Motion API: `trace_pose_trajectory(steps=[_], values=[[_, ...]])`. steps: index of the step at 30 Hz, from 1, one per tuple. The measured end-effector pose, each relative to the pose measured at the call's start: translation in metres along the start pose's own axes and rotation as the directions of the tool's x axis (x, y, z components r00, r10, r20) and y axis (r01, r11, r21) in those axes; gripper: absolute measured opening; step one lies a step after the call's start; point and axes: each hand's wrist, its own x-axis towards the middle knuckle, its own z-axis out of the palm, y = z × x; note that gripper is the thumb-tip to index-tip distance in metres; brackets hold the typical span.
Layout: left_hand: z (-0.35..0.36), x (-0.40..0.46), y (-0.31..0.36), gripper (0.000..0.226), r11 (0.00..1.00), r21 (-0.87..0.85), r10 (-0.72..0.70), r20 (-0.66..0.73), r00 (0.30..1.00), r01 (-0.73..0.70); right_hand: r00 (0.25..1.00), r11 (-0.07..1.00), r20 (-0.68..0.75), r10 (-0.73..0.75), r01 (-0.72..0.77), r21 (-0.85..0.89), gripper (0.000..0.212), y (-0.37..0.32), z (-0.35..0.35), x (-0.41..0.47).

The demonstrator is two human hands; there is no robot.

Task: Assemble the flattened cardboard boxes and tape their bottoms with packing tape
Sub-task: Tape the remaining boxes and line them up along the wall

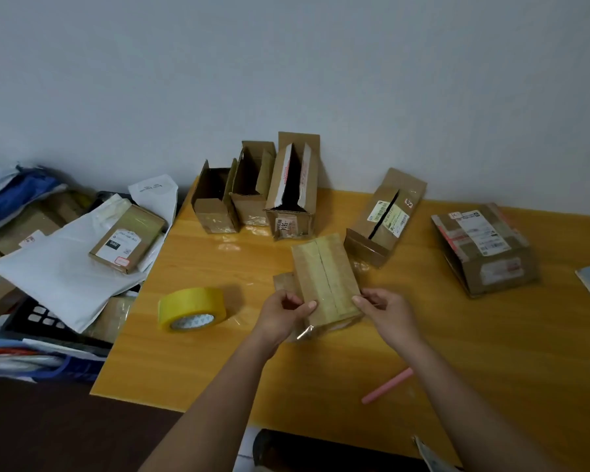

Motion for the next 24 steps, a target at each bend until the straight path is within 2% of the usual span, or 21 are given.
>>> trace_pose_trajectory(steps=[5, 13, 19, 24], values=[[-0.006, 0.003, -0.006, 0.026, 0.997, 0.054, -0.054, 0.088, 0.995, 0.049, 1.000, 1.000, 0.003, 0.000, 0.000, -0.016, 0.034, 0.002, 0.002, 0.010], [-0.010, 0.014, -0.007, 0.021, 0.986, 0.163, 0.000, 0.156, 0.988, -0.026, 0.997, 0.999, 0.076, 0.015, -0.012, -0.036, 0.031, 0.007, -0.003, 0.025], [-0.010, 0.016, -0.005, 0.037, 0.944, 0.307, 0.109, 0.044, 0.993, -0.117, 0.997, 0.998, 0.074, -0.027, 0.031, -0.058, 0.026, 0.010, -0.002, 0.029], [-0.002, 0.005, -0.001, 0.032, 0.941, 0.316, 0.136, -0.014, 0.991, -0.124, 0.995, 0.996, 0.086, -0.059, 0.065, -0.068, 0.026, 0.010, -0.003, 0.029]])
